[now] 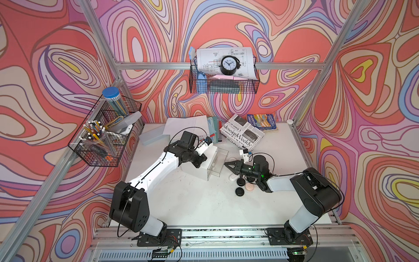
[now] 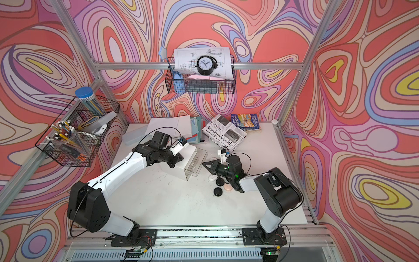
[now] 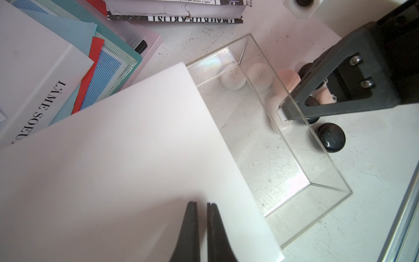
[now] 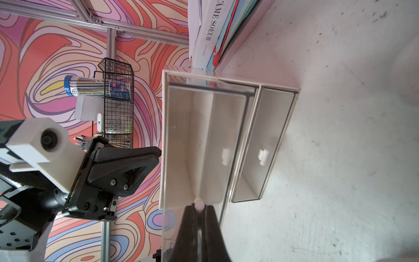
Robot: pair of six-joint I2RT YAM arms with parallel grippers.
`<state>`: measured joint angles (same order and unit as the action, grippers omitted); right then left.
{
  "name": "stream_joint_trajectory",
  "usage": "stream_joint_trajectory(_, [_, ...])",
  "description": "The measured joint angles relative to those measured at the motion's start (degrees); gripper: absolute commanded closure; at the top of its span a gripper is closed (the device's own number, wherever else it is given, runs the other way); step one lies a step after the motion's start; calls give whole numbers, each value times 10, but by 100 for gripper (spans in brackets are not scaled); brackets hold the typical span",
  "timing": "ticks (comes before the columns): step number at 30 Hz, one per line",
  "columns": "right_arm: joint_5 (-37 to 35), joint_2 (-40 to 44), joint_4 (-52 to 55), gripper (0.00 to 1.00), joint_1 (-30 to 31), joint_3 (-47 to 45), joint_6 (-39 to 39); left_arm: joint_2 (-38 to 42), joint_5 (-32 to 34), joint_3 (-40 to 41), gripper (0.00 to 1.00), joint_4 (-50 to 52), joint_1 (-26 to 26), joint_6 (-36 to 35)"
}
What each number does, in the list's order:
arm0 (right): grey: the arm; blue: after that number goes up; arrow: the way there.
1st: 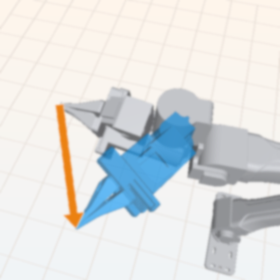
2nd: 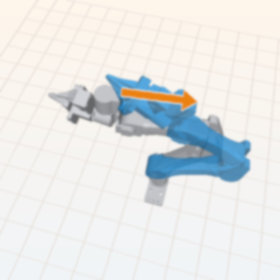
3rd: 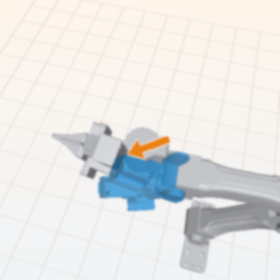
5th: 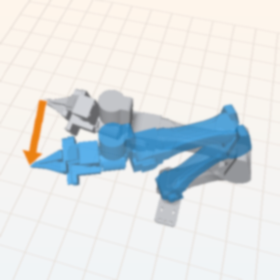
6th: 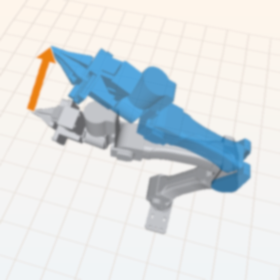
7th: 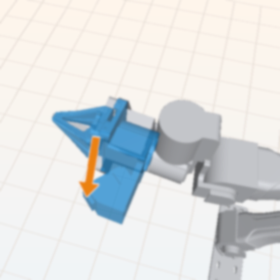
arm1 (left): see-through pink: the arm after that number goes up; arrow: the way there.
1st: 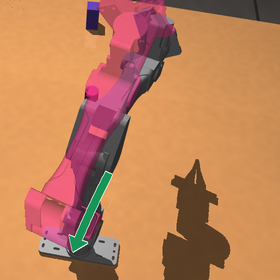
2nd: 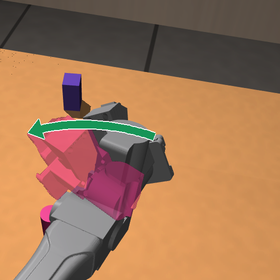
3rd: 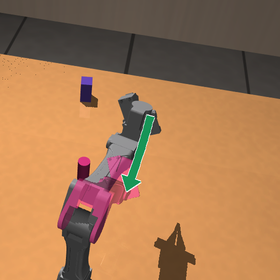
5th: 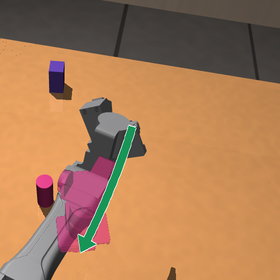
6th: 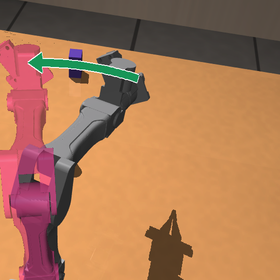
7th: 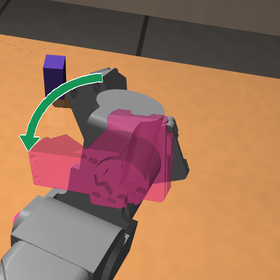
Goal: Put the bluetooth earphones in the drawer according to color
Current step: Open the drawer in the storage box.
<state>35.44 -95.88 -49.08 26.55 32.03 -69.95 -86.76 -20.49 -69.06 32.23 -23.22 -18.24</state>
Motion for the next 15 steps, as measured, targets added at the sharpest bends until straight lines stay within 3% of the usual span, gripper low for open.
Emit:
stream_joint_trajectory(5, [9, 4, 20, 97, -3, 6, 11, -3, -1, -5, 100, 5, 0, 0])
stream_joint_trajectory(9, [12, 5, 42, 62, -6, 12, 23, -3, -1, -6, 100, 7, 0, 0])
stream_joint_trajectory(15, [0, 25, 119, 46, -13, 19, 50, -3, -1, -6, 100, 7, 0, 0])
